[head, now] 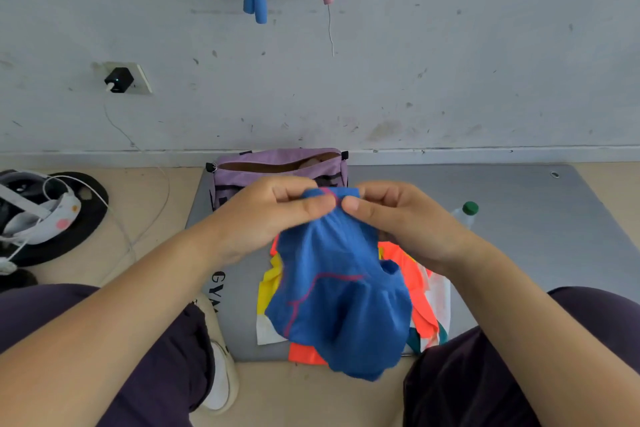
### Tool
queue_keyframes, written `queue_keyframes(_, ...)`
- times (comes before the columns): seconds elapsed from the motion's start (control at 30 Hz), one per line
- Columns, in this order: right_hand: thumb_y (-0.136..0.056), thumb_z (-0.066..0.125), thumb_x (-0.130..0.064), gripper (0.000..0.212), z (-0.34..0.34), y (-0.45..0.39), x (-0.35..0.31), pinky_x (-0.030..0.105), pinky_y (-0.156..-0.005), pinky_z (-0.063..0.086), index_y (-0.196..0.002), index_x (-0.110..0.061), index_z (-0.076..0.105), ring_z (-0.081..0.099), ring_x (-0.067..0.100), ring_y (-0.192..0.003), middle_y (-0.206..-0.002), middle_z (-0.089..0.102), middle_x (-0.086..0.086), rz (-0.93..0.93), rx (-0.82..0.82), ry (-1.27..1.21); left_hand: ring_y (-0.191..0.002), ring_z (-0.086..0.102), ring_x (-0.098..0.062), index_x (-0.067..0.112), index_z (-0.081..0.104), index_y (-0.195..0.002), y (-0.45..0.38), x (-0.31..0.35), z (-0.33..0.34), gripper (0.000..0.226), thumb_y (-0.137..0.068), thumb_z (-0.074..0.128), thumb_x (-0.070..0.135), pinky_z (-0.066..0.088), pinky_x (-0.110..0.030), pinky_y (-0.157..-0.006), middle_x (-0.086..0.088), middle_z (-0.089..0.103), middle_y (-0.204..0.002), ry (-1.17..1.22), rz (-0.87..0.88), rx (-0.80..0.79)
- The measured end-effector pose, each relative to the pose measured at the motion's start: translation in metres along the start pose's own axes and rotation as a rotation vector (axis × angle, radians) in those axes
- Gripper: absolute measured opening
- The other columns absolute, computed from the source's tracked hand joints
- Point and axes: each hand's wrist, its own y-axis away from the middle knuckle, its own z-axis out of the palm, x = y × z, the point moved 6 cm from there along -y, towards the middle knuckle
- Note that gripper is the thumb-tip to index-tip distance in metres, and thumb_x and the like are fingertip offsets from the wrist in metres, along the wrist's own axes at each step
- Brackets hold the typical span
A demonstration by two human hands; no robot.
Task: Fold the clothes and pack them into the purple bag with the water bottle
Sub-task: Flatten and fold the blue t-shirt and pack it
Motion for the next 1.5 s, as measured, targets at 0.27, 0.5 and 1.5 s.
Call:
queue_keyframes(0.27,-0.080,0.078,-0.036,0.037,-0.021,0.009,0.014,0.039,-0.070,0.046,-0.094,-0.004,0.068,0.055,0.014,-0.071,-0.082,0.063,0.018,0.267,-0.146,0.690,-0.087,0.063,-0.012,0.031,0.075,-0.082,-0.001,0.004,-0.057,0.018,-0.092,0.062,0.037,0.049,-0.030,-0.083,0.000,0.070,-0.088,0.067,0.074,0.450)
queue_keyframes(0.5,-0.093,0.065,-0.022,0.027,-0.040,0.012,-0.003,0.012,-0.048,0.036,-0.067,-0.024,0.060,0.045,0.002,-0.050,-0.056,0.051,-0.014,0.138,-0.011,0.436,-0.085,0.066,-0.012,0.027,0.072,-0.090,0.000,-0.019,-0.061,0.038,-0.074,0.067,0.060,0.053,-0.045,-0.089,-0.004,0.074,-0.093,-0.138,-0.141,0.337)
queue_keyframes(1.5,-0.082,0.076,-0.014,0.026,0.020,-0.012,0.021,0.025,-0.083,0.054,-0.106,-0.015,0.065,0.064,0.011,-0.091,-0.106,0.067,0.013,-0.032,0.161,0.036,-0.072,0.058,-0.008,0.024,0.066,-0.083,-0.001,-0.007,-0.012,0.018,-0.085,0.060,0.041,0.050,-0.021,-0.065,0.004,0.061,-0.077,0.261,-0.044,0.139)
